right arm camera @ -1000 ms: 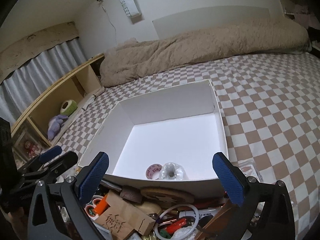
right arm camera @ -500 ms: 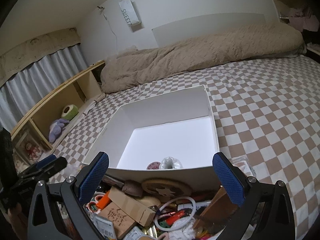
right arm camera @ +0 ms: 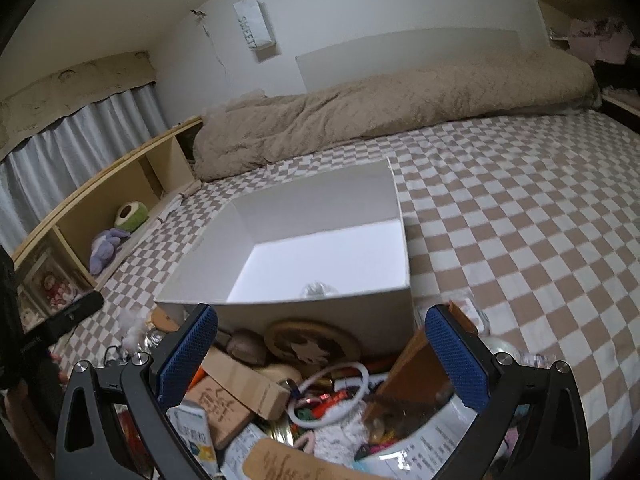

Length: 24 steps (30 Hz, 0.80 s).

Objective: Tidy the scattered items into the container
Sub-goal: 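Withdraw both grippers from the box back toward the clutter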

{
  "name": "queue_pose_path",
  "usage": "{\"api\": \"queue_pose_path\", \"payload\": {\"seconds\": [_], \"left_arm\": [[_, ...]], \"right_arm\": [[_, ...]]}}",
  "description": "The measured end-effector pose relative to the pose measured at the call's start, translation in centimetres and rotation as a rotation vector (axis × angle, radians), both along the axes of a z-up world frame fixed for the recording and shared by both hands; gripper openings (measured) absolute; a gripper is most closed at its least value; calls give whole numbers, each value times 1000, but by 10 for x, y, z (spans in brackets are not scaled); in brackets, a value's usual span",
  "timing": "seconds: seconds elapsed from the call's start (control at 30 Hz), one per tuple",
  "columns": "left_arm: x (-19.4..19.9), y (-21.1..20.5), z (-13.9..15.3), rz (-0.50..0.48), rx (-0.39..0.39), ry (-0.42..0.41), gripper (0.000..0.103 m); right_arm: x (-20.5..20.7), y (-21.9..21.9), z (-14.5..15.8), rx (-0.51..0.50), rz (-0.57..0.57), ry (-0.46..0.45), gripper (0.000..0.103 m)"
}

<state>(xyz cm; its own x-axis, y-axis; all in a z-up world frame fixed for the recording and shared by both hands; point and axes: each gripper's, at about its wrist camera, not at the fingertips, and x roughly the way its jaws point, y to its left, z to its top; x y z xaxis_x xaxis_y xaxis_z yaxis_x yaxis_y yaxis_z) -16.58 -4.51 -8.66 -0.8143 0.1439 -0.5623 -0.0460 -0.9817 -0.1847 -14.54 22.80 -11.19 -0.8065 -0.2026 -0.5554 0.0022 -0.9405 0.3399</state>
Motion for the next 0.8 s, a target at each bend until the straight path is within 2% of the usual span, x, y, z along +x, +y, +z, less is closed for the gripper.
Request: {"api": "queue_pose_path", "payload": {"seconds": [0.23, 0.63, 0.8], "left_arm": [[5, -23, -8, 39, 7, -15, 103], [3, -59, -31, 96, 38, -96, 103], [0, -78, -40, 130, 94, -132, 103]], "right_arm": [[8, -1, -7, 14, -17, -31, 103], [5, 1, -22, 53, -47, -69, 103], [2, 4, -30, 25, -46, -98, 103]]}}
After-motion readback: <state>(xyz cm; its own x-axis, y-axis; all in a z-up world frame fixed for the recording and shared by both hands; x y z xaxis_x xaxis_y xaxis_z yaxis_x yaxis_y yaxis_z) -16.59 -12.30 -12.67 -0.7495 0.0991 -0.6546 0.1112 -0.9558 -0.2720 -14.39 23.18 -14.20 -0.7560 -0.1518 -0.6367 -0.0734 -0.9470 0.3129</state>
